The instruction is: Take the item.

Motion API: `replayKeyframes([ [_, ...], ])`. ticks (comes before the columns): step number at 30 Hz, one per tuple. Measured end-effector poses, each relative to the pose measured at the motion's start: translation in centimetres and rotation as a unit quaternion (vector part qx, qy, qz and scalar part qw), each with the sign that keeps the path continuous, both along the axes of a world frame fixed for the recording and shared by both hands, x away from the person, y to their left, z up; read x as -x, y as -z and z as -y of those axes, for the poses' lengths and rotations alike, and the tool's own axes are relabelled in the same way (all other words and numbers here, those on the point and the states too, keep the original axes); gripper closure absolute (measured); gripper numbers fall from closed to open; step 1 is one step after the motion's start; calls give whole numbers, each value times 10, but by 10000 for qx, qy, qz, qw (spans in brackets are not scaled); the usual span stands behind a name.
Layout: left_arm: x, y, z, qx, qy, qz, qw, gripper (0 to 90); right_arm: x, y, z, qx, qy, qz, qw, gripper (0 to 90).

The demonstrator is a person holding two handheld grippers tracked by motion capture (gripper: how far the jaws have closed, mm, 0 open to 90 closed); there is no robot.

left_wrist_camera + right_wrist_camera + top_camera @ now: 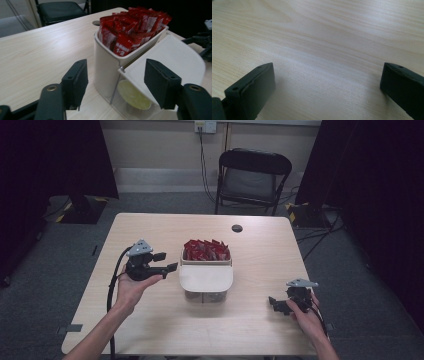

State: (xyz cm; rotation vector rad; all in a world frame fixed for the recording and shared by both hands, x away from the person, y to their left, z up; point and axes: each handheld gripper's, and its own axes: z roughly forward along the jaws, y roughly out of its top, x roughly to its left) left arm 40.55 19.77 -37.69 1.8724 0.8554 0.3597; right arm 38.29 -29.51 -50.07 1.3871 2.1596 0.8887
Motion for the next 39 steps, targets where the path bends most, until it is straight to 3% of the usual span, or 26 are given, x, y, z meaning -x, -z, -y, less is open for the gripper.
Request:
replayKeyframes([
  [2,-2,-4,2,-25,25,58,10000,396,0,0,0,0,1,1,10000,0],
  [4,-6,-5,3,189,90,-40,9998,397,0,0,0,-1,1,-1,10000,0],
  [9,-11,-6,4,383,131,-120,9991,416,0,0,0,0,-1,-1,10000,0],
  [18,-18,-11,15,267,280,-37,9992,469,0,0,0,-1,-5,-1,10000,0],
  [33,-35,0,40,62,361,-244,9990,449,0,0,0,1,-15,-1,10000,0],
  [37,-38,1,42,120,413,-239,9988,535,0,0,0,1,-16,-3,10000,0],
  [39,-40,3,41,35,384,-255,9989,569,0,0,0,0,-19,-1,10000,0],
])
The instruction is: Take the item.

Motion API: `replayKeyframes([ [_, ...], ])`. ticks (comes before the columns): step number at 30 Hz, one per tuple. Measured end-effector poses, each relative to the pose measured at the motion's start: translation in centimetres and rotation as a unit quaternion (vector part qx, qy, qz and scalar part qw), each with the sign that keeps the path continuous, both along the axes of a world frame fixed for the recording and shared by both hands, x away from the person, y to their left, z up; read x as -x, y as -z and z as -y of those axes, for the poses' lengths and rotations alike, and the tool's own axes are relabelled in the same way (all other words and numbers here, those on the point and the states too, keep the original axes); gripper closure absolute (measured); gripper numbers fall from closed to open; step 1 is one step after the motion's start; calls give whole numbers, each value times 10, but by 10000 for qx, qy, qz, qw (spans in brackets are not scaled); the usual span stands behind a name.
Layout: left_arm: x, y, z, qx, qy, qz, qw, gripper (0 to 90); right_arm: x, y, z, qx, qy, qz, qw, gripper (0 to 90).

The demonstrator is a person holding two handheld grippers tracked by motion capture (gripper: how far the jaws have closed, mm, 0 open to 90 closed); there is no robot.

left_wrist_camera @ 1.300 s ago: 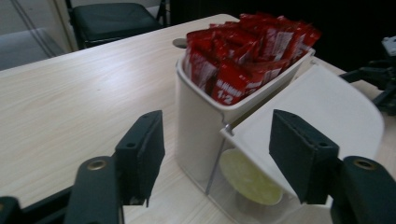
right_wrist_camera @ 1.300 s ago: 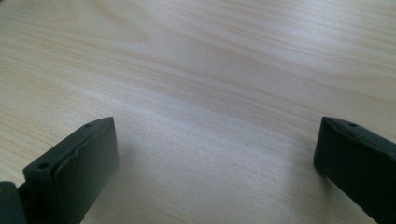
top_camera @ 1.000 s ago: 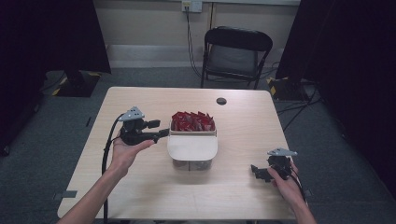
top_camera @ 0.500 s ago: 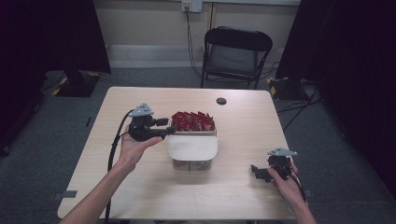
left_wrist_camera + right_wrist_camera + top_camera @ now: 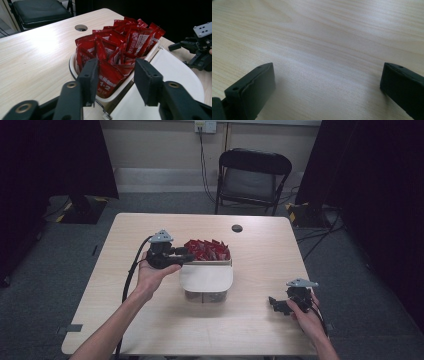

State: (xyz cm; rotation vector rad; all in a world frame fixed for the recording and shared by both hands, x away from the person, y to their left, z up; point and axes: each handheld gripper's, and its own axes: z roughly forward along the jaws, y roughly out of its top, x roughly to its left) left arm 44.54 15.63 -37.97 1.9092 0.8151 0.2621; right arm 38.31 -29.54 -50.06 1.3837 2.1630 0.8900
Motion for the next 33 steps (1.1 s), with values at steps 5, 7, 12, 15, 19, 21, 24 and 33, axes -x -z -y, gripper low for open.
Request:
replayKeyframes([
  [5,-5,4,-2,59,79,-51,9999,590,0,0,0,0,0,-1,10000,0],
  [7,-6,4,-2,55,70,-20,10000,588,0,0,0,0,0,0,10000,0],
  [12,-5,4,0,-30,83,34,10000,584,0,0,0,1,-6,0,10000,0],
  [15,-5,4,0,-89,87,38,9999,622,0,0,0,1,-6,0,10000,0],
  [19,-5,4,-3,-43,106,52,9999,698,0,0,0,1,-6,1,10000,0],
  [21,-5,4,-3,-16,99,40,9999,712,0,0,0,2,-6,0,10000,0],
  [24,-7,5,-4,4,165,15,9999,765,0,0,0,2,-7,1,10000,0],
  [33,-8,6,-5,149,109,-77,9998,839,0,0,0,2,-5,1,10000,0],
])
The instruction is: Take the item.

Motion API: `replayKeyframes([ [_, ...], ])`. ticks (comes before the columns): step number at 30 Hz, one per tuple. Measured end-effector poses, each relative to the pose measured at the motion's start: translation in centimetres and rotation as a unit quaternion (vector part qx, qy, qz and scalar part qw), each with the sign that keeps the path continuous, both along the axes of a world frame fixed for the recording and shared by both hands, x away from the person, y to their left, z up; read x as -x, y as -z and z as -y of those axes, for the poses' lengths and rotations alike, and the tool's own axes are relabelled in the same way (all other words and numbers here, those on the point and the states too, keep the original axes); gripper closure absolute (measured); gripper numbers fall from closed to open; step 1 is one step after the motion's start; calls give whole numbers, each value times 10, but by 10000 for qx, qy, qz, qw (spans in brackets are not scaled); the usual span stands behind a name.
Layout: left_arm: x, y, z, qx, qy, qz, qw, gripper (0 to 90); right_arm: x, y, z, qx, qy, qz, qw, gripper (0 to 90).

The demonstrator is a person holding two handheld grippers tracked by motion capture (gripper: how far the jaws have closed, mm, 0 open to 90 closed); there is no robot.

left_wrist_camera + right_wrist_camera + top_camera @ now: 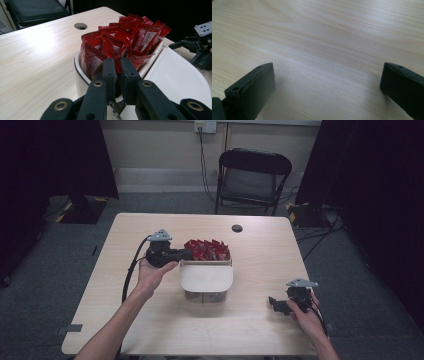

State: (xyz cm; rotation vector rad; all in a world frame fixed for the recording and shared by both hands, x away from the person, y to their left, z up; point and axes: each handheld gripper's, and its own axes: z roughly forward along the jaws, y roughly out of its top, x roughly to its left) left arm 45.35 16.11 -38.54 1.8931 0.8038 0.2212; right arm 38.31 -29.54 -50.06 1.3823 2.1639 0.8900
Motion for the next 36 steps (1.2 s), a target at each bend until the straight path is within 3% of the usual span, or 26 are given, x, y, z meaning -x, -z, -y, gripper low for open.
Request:
replayKeyframes([
  [14,-3,1,-4,116,15,-104,9999,893,0,0,0,0,2,0,10000,0],
  [21,-1,-1,-5,39,41,1,10000,899,0,0,0,0,1,0,10000,0],
  [36,2,-7,-6,236,25,26,9997,900,0,0,0,-3,1,1,10000,0],
])
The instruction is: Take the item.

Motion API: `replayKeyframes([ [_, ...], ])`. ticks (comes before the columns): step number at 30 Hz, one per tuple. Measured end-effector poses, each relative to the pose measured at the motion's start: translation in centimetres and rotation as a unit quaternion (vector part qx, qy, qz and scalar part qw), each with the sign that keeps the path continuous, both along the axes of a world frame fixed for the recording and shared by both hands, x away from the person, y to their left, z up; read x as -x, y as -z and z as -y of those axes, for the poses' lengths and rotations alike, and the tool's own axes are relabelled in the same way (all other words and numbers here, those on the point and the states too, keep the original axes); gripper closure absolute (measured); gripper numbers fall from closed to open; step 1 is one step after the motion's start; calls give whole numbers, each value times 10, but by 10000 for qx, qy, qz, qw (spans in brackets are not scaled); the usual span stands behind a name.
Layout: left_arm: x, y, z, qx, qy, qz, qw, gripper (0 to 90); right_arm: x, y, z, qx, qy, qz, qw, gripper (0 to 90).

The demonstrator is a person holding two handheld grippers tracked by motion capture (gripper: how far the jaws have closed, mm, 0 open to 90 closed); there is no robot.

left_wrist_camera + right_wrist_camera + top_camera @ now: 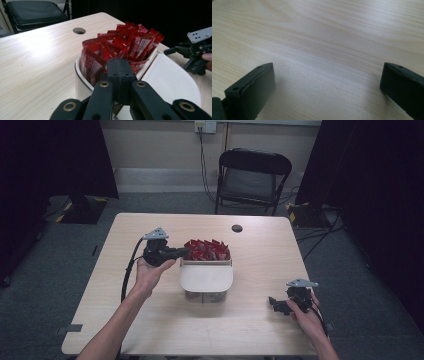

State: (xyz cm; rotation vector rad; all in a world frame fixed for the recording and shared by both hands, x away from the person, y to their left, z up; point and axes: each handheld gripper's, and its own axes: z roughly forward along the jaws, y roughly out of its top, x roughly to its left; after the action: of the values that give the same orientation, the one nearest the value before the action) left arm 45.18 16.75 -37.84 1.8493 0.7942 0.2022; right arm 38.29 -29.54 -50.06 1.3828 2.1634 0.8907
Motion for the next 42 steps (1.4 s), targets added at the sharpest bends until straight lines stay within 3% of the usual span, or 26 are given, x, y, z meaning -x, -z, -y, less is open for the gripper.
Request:
replayKeyframes([
  [7,2,-5,0,-36,7,83,10000,900,0,0,0,0,1,0,10000,0],
  [24,6,-21,-7,206,110,246,9994,900,0,0,0,-1,0,1,10000,0],
  [34,7,-25,-8,199,129,309,9992,900,0,0,0,-1,0,0,10000,0],
  [42,9,-32,-11,321,121,382,9987,900,0,0,0,3,-3,2,10000,0],
])
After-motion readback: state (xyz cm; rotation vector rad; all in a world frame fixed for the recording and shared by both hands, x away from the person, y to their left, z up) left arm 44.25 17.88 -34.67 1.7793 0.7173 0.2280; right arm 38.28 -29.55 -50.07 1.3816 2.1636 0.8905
